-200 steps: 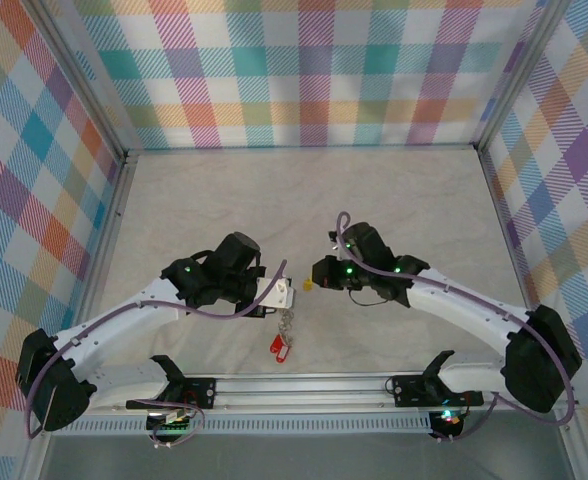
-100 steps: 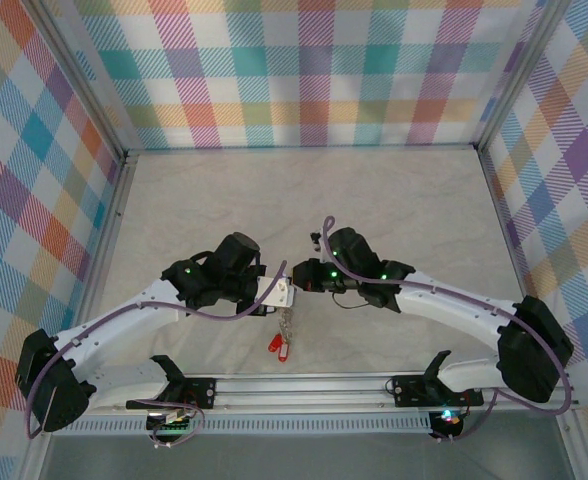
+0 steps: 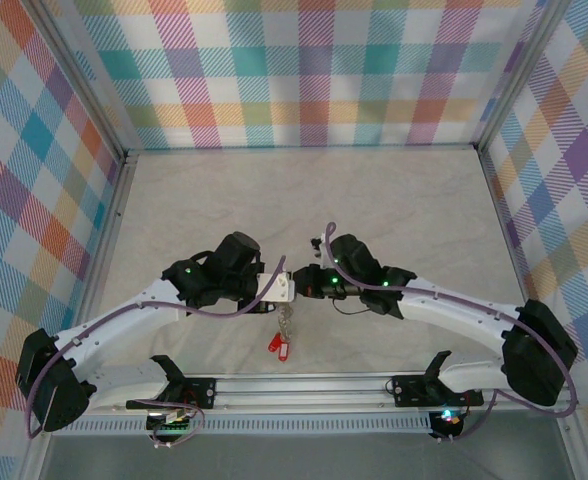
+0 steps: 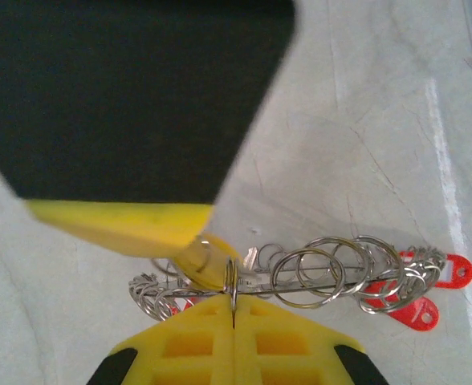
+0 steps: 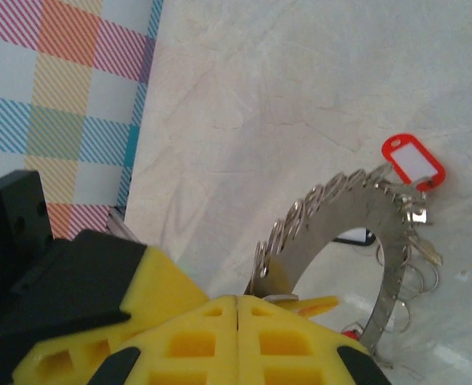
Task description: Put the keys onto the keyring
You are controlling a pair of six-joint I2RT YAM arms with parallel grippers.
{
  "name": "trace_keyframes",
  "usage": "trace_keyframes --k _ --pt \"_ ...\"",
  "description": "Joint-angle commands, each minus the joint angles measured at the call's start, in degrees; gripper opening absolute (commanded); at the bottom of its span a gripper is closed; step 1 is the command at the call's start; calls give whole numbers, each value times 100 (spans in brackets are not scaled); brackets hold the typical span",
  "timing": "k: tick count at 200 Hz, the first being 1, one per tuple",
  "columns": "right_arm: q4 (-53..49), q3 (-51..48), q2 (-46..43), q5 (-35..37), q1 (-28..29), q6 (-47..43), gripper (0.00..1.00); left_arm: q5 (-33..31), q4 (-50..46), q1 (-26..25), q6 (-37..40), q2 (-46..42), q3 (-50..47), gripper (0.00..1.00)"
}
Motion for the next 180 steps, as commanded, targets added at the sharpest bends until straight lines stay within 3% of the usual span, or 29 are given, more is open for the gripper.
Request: trace_keyframes --k 1,65,180 --pt "247 -148 -219 194 92 264 0 -61 266 12 -326 49 196 0" --pt "70 -99 -426 793 167 489 0 165 417 13 -463 2 123 0" --pt "353 -17 -144 905 364 750 0 219 457 10 -745 133 176 0"
